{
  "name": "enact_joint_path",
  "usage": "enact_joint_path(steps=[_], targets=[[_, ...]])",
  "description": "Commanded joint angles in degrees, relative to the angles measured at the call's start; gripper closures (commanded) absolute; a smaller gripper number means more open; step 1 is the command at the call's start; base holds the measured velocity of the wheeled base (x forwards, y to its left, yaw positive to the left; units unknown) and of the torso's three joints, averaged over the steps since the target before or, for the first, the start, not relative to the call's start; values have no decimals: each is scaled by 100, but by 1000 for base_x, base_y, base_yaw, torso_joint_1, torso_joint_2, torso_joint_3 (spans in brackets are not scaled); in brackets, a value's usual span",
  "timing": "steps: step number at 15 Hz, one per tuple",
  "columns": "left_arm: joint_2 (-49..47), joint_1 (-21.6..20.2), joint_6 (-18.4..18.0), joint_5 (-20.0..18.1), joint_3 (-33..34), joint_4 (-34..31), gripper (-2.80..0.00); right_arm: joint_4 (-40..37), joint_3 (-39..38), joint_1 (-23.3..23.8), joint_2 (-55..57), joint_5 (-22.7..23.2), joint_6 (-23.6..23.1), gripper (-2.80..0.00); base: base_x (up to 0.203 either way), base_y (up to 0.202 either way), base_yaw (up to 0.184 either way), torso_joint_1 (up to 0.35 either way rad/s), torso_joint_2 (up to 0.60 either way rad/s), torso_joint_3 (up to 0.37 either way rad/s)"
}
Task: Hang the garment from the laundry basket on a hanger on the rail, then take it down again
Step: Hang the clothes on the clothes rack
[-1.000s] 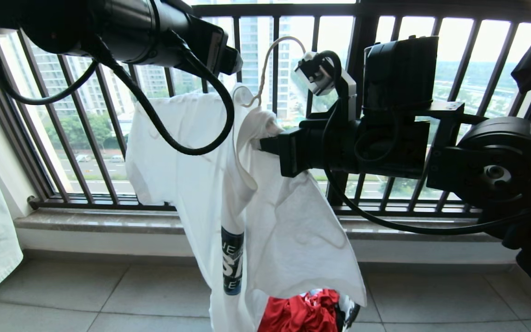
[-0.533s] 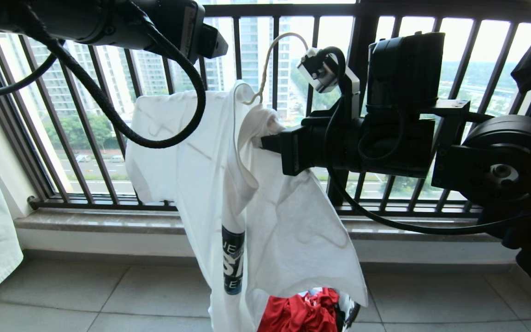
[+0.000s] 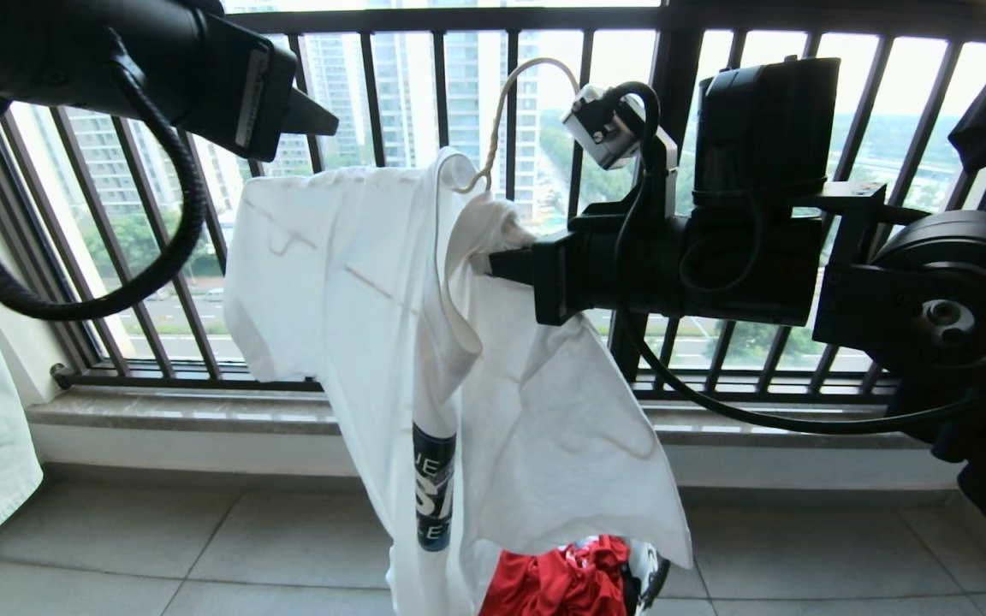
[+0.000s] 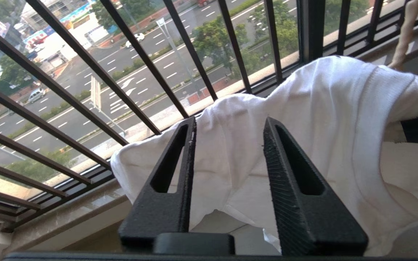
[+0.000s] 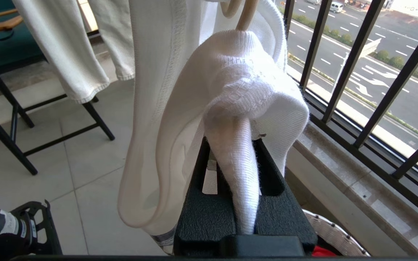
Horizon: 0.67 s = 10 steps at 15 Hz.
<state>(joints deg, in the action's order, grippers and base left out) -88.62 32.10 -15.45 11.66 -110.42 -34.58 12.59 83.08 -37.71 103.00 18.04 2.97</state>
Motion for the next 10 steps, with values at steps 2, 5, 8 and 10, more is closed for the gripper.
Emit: enact_joint_path(steps=[2, 5, 8, 10], targets=[[258, -532, -385, -921, -112, -805, 0, -165, 6, 305, -54, 512, 1, 0, 0, 0, 0, 0, 0, 0], [217, -926, -1093, -1633, -120, -1326, 0, -466, -49, 654, -194, 1375, -128, 0, 0, 0, 0, 0, 0, 0], [60, -925, -1162, -1897, -137, -1567, 0, -520, -272, 782, -303, 1872, -435, 0, 0, 0, 0, 0, 0, 0], [-28, -925, -1154, -2432, -138, -1571, 0, -504, -500, 807, -382, 2180, -715, 0, 0, 0, 0, 0, 0, 0]])
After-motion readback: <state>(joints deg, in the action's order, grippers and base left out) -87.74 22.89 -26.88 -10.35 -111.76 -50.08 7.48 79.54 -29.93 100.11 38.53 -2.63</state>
